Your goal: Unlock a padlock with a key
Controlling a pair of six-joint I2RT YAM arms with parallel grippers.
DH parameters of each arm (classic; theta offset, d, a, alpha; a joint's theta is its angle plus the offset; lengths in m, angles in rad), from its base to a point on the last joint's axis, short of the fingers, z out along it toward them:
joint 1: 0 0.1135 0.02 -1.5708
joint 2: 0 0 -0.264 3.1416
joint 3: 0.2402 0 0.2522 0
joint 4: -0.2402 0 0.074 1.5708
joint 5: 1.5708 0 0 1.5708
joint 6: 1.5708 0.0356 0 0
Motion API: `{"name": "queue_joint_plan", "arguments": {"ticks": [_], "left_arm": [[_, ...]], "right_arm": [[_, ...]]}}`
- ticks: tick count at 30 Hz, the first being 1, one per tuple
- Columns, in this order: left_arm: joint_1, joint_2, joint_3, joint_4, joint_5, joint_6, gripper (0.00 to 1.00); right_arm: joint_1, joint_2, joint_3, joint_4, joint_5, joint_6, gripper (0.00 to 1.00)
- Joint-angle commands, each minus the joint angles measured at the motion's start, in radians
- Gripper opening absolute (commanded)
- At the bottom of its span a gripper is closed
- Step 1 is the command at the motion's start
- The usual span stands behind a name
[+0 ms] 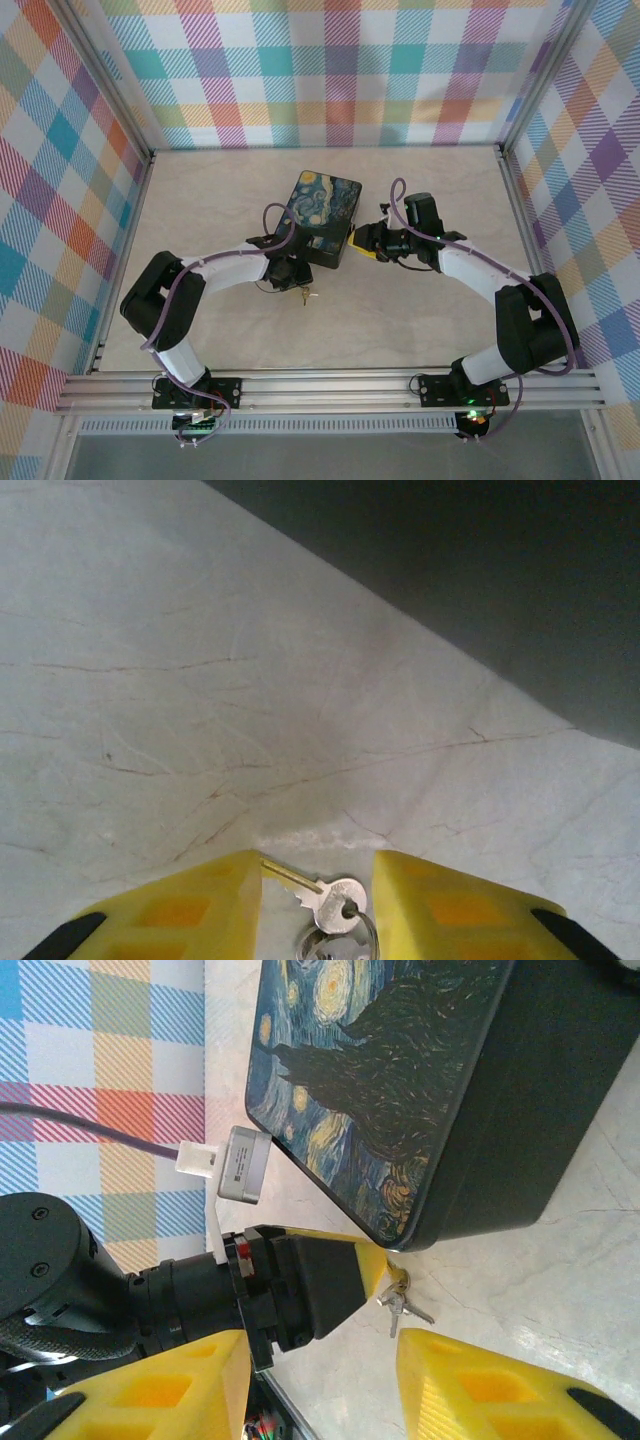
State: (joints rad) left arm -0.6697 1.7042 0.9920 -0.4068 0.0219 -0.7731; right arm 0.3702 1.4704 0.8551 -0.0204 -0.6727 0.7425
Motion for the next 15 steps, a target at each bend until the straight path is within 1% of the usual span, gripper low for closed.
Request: {"name": "queue_joint_plan", "arguments": {"ticks": [1,8,15], "left_arm": [[-0.019,0.032,-0.006,-0.003,-0.02,-0.032,0.33],[-0.051,0.057,-0.058,0.0,-0.066,-0.08,0.32],[-0.06,0.087,-0.068,0.003,-0.102,-0.126,0.25]], "right_arm": [[-0.001,-0.027,-0.012,-0.003,-0.005,-0.022,0.43],[-0.001,-0.033,-0.025,0.001,-0.005,-0.022,0.43],[-0.001,-0.057,-0.035,-0.013,0.002,-0.027,0.43]]}}
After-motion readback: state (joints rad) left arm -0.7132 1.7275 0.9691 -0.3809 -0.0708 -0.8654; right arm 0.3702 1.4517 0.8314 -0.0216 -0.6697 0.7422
